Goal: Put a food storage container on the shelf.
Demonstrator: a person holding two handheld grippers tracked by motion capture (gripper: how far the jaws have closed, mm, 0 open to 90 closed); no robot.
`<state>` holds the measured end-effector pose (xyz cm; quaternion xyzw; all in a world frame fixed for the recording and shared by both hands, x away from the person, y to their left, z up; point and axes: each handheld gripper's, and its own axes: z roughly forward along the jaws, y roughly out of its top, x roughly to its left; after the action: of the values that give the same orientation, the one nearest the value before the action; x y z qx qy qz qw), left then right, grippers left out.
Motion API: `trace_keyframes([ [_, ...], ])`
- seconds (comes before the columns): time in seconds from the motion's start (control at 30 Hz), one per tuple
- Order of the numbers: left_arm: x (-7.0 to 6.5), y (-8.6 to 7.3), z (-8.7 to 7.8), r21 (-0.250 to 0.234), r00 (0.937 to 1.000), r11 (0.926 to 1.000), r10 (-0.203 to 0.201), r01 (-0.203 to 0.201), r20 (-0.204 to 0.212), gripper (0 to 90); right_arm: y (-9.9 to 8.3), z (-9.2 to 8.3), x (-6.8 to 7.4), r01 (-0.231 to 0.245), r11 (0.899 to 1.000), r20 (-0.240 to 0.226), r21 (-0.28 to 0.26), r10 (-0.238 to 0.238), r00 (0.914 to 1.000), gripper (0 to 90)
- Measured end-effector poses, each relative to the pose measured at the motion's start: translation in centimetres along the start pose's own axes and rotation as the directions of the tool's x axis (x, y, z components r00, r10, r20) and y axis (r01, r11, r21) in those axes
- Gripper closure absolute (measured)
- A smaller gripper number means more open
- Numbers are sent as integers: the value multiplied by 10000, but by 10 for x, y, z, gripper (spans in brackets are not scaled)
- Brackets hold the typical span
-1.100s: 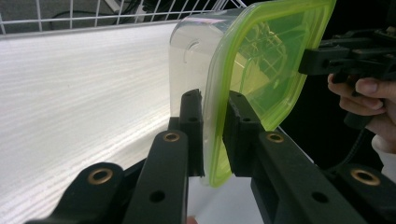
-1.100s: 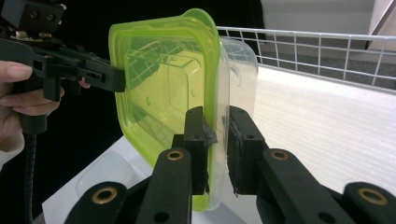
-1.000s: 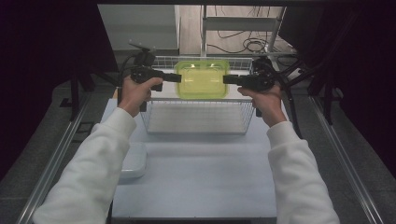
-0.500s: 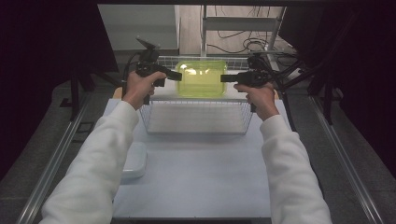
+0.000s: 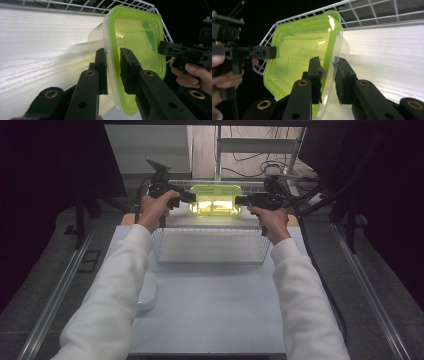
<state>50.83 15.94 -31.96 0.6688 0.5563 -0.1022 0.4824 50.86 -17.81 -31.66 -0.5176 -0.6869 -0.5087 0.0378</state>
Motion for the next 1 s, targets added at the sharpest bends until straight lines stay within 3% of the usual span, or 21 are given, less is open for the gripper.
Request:
trace_keyframes([
  [0.1,7,1,6,-93,9993,9993,-356,357,108,748,0,7,-4,-552,9982,174,-251,557,9983,726],
  [0.3,11,1,8,-240,9995,9993,-296,299,131,715,0,12,-7,-863,9952,213,-455,873,9960,713],
  [0.37,7,0,9,-448,9996,9989,96,-108,-270,671,0,12,-7,-794,9955,245,-518,808,9964,697],
  [0.4,7,0,9,-448,9996,9989,96,-108,-270,627,0,12,-7,-794,9955,245,-518,808,9964,697],
  [0.43,5,-1,10,-591,9992,9980,201,-222,-359,575,-1,12,-6,-646,9962,446,-576,672,9967,630],
  [0.47,5,-1,10,-591,9992,9980,201,-222,-359,531,-1,12,-6,-646,9962,446,-576,672,9967,630],
  [0.5,2,-2,12,-642,9988,9972,376,-396,-326,487,-1,11,-7,-611,9956,625,-706,656,9959,547],
  [0.53,2,-2,12,-642,9988,9972,376,-396,-326,442,-1,11,-7,-611,9956,625,-706,656,9959,547],
  [0.57,-1,-3,12,-820,9980,9950,554,-578,-310,400,-1,9,-5,-746,9929,411,-929,786,9961,444],
  [0.67,-4,-4,11,-1009,9965,9918,755,-786,-348,311,-2,5,0,-686,9897,425,-1259,744,9963,373],
  [0.7,-7,-5,9,-1196,9938,9874,978,-1034,-521,289,-2,3,1,-673,9881,451,-1386,742,9962,356],
  [0.87,-14,-8,4,-1415,9902,9804,1317,-1370,-457,247,-6,-6,7,-617,9810,390,-1840,700,9968,339],
  [0.9,-19,-12,-1,-1487,9843,9739,1629,-1715,-685,238,-8,-10,9,-514,9799,354,-1929,593,9976,339],
  [0.93,-19,-12,-1,-1487,9843,9739,1629,-1715,-685,229,-8,-10,9,-514,9799,354,-1929,593,9976,339],
  [0.97,-23,-15,-4,-1517,9785,9680,1893,-2000,-818,222,-11,-15,11,-312,9786,335,-2034,388,9987,339],
  [1.0,-23,-15,-4,-1517,9785,9680,1893,-2000,-818,220,-11,-15,11,-312,9786,335,-2034,388,9987,339],
])
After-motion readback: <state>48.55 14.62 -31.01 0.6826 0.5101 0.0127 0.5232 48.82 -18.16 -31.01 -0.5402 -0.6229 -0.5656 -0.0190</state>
